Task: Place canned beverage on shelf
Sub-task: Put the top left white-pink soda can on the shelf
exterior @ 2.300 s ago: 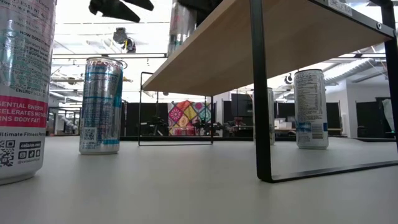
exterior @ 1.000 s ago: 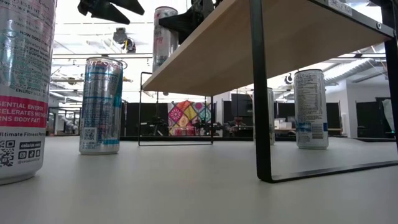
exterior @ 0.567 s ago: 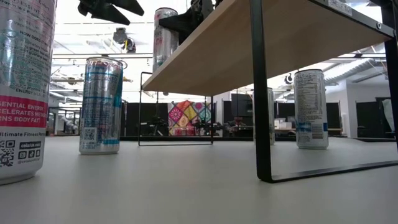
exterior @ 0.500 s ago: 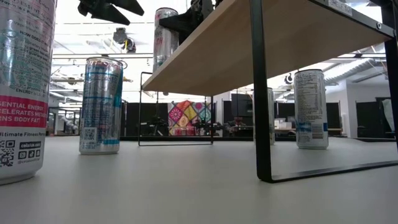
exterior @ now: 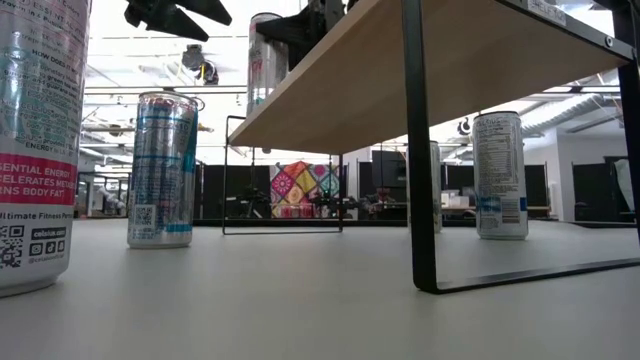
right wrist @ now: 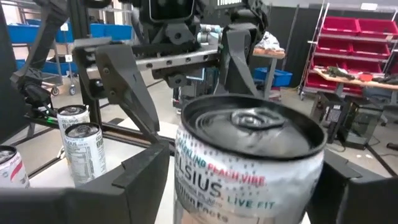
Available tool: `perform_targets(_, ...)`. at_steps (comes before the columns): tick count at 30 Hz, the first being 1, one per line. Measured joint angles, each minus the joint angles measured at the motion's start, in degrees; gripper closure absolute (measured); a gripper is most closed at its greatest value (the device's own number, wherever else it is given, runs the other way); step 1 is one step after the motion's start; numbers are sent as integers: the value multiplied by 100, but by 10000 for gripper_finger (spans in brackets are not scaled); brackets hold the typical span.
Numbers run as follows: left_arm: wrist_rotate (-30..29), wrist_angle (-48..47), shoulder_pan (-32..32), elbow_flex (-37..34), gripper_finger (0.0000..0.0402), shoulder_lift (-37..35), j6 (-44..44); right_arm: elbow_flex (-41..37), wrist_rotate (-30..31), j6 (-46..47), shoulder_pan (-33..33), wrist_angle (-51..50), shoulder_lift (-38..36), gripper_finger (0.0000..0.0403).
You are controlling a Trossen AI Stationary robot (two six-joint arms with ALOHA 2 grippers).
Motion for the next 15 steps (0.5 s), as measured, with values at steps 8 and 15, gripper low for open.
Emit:
perform_targets(8, 0, -21, 0, 0, 13, 0, -1, -3, 2, 117, 0, 124, -33, 124)
perform_targets(15, 0, -23, -1, 0, 13, 11, -15, -4, 158, 182, 29, -35, -444, 124)
